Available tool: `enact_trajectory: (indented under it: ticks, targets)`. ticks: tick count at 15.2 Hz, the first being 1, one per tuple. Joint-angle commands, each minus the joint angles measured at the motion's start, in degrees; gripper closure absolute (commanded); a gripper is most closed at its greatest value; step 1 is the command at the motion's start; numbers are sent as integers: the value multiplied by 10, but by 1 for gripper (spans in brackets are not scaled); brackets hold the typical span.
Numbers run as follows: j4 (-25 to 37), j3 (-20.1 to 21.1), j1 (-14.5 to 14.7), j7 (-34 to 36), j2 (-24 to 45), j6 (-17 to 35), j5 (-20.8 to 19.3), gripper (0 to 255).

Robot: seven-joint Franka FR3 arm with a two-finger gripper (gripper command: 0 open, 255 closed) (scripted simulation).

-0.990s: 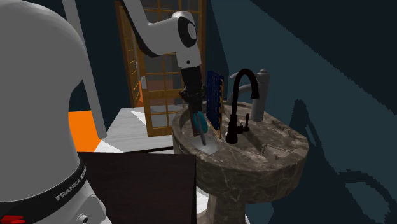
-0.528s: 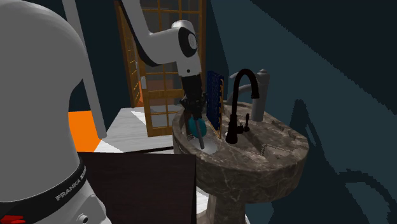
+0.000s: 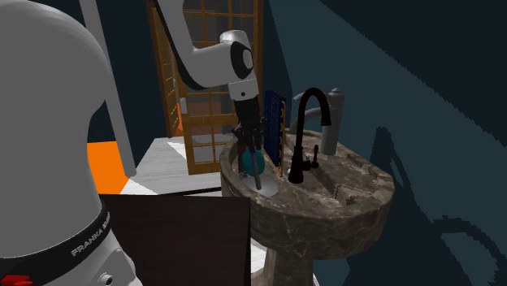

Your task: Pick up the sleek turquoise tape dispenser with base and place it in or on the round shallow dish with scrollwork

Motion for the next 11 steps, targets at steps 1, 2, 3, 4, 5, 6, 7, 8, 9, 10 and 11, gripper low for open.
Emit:
enact_trajectory:
  ticks: [1, 2, 3, 4, 5, 6, 7, 8, 9, 10, 11]
  targets:
    - [-8, 0, 0, 7, 53, 11, -2, 255]
    - [-8, 1, -1, 7, 53, 11, -3, 255]
    - [-8, 1, -1, 7, 53, 11, -3, 255]
    - [-8, 1, -1, 7, 53, 11, -3, 255]
    - [-8, 1, -2, 7, 53, 11, -3, 255]
    - [-8, 1, -2, 7, 53, 11, -3, 255]
    - [-8, 1, -2, 7, 53, 11, -3, 255]
    - [-8, 2, -2, 7, 53, 11, -4, 255]
    - [-8, 2, -3, 8, 53, 11, -4, 255]
    - [-14, -1, -6, 5, 55, 20, -6, 0]
    - [8, 2, -16, -18, 54, 0, 8, 0]
